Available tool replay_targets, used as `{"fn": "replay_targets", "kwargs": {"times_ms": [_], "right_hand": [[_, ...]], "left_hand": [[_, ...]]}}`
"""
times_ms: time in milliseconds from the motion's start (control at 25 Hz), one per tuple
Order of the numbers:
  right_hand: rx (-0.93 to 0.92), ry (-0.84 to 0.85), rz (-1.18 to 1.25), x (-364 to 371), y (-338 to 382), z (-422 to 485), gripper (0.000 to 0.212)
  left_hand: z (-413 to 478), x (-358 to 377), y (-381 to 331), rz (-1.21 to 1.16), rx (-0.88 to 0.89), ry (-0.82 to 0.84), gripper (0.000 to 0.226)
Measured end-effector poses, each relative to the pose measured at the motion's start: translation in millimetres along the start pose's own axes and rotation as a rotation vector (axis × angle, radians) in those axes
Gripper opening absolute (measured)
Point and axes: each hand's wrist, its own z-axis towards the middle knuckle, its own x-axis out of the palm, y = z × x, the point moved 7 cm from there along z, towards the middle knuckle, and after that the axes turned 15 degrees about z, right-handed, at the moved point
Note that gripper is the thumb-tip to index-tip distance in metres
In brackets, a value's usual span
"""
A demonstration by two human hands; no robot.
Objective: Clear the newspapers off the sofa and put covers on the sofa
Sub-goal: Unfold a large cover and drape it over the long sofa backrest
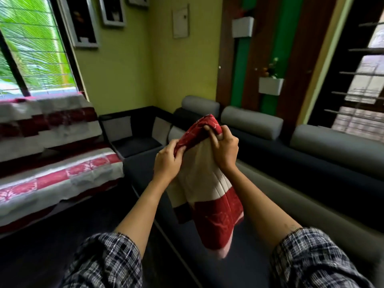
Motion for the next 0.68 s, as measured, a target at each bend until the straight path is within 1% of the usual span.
{"fn": "replay_targets", "kwargs": {"times_ms": [40,120,200,280,320,400,480,520,560,600,640,680], "right_hand": [[0.006,0.006,0.003,18.7,-10.9,13.0,0.042],[0.031,0.008,-0.006,48.3,-32.9,42.7,0.046],[0.075,0.022,-0.036,75.6,-56.5,81.6,0.049],[0.136,0.069,-0.108,107.3,-83.8,121.5,0.05],[0.169,0.107,-0.138,123.7,-98.1,138.2,0.048],[0.217,0.146,-0.14,150.7,-124.4,164.0,0.044],[0.201,0.143,-0.12,166.8,-140.8,172.7,0.041],[0.171,0.154,-0.078,176.0,-144.9,174.6,0.037],[0.152,0.195,-0.007,187.5,-148.5,176.7,0.029],[0.162,0.281,0.072,202.2,-155.0,178.0,0.021],[0.197,0.402,0.123,218.7,-161.7,178.3,0.017],[0.237,0.518,0.129,234.0,-167.9,178.3,0.021]], "left_hand": [[20.4,1.9,15.1,0.004,-0.031,-0.021,0.025],[61.2,7.7,36.0,0.022,-0.066,-0.039,0.023],[107.0,21.5,48.4,-0.034,-0.091,0.0,0.025],[154.6,39.5,59.5,-0.141,-0.131,0.04,0.034],[175.2,48.9,66.4,-0.182,-0.168,0.047,0.038],[208.7,72.4,84.2,-0.271,-0.267,0.092,0.034],[228.7,98.1,105.6,-0.346,-0.383,0.144,0.027],[239.6,112.6,117.7,-0.391,-0.432,0.165,0.026],[251.1,126.2,128.7,-0.449,-0.489,0.191,0.024],[262.2,138.9,137.8,-0.524,-0.548,0.214,0.023],[273.7,150.2,144.3,-0.612,-0.607,0.242,0.023],[286.8,161.7,150.1,-0.702,-0.66,0.275,0.024]]}}
